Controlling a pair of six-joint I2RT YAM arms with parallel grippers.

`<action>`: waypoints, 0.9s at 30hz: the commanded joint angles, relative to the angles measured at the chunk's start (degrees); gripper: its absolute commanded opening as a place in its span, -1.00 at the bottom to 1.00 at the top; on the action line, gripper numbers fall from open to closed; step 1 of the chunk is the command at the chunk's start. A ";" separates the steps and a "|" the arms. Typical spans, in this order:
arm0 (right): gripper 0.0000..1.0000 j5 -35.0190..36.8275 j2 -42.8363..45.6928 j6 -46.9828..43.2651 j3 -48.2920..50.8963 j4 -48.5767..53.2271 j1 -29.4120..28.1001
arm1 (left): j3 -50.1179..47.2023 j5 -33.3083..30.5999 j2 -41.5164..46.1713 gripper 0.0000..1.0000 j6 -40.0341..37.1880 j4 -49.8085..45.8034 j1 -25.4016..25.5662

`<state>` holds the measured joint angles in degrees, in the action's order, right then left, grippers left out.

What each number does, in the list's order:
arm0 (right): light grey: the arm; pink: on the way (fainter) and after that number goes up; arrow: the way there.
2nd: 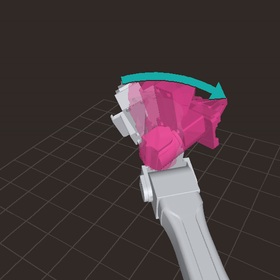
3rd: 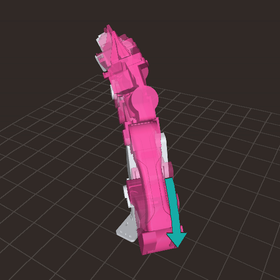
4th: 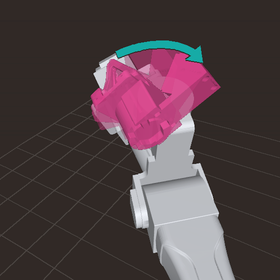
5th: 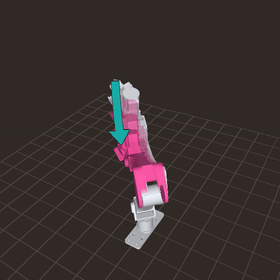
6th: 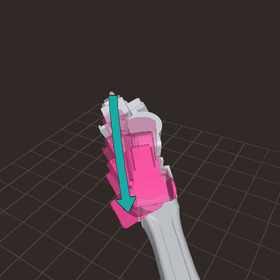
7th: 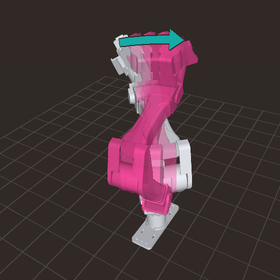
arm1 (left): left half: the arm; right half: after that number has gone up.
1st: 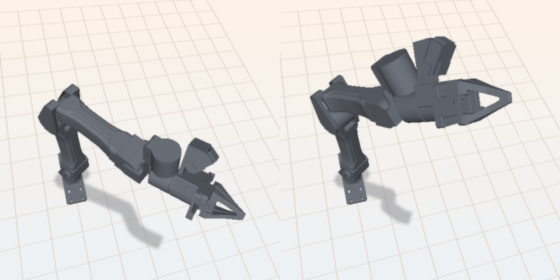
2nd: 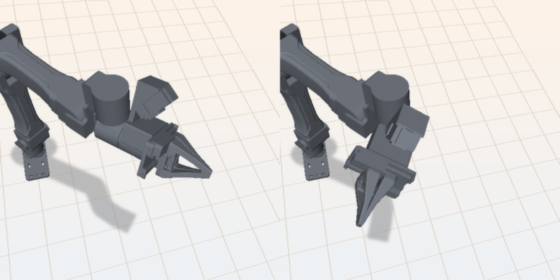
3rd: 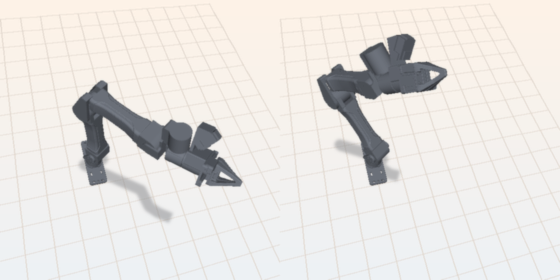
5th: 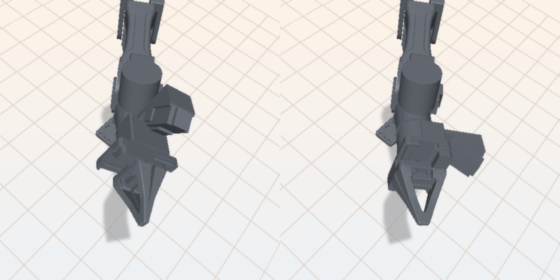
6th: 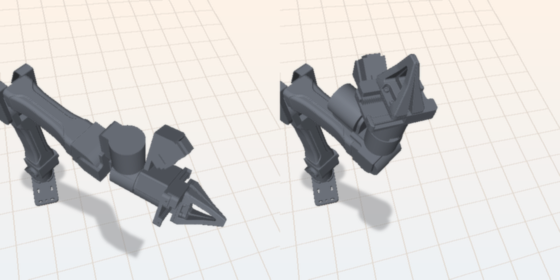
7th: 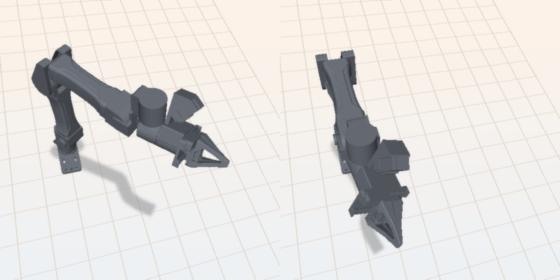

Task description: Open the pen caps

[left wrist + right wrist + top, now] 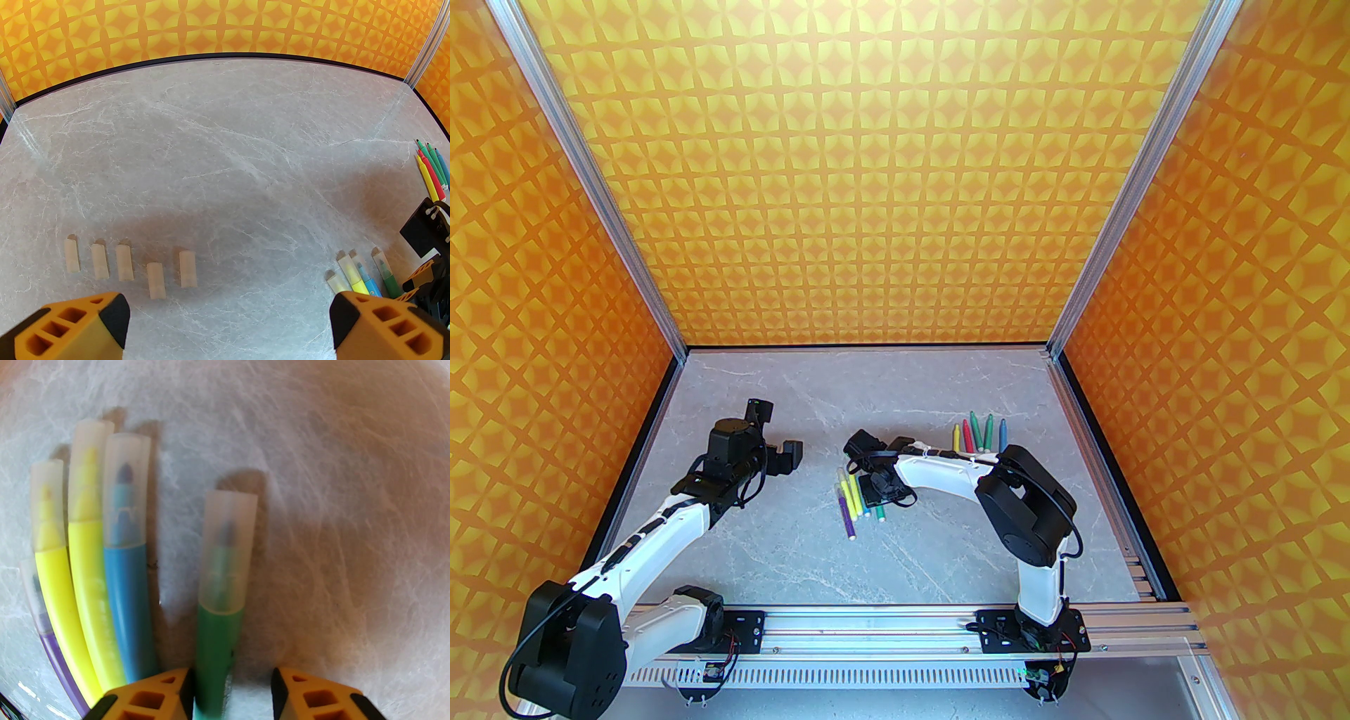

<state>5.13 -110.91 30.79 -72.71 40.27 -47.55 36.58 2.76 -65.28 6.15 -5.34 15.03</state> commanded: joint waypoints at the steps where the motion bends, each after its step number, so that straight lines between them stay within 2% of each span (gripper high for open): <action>1: -0.22 1.19 -1.82 -0.75 -0.26 -0.86 0.29 | -0.63 1.01 0.94 0.98 0.70 0.45 -0.35; 11: -0.36 -0.74 -4.27 -2.18 -0.34 -1.07 3.06 | -0.76 1.01 1.04 0.98 0.70 0.38 -0.35; 27: -0.57 0.26 -5.19 -5.05 -1.69 0.61 3.60 | -0.28 1.44 0.22 0.98 0.79 0.03 -0.30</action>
<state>2.98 -112.18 27.68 -74.65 43.16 -45.12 36.40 2.81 -65.19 6.17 -5.32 14.98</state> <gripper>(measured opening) 0.224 0.990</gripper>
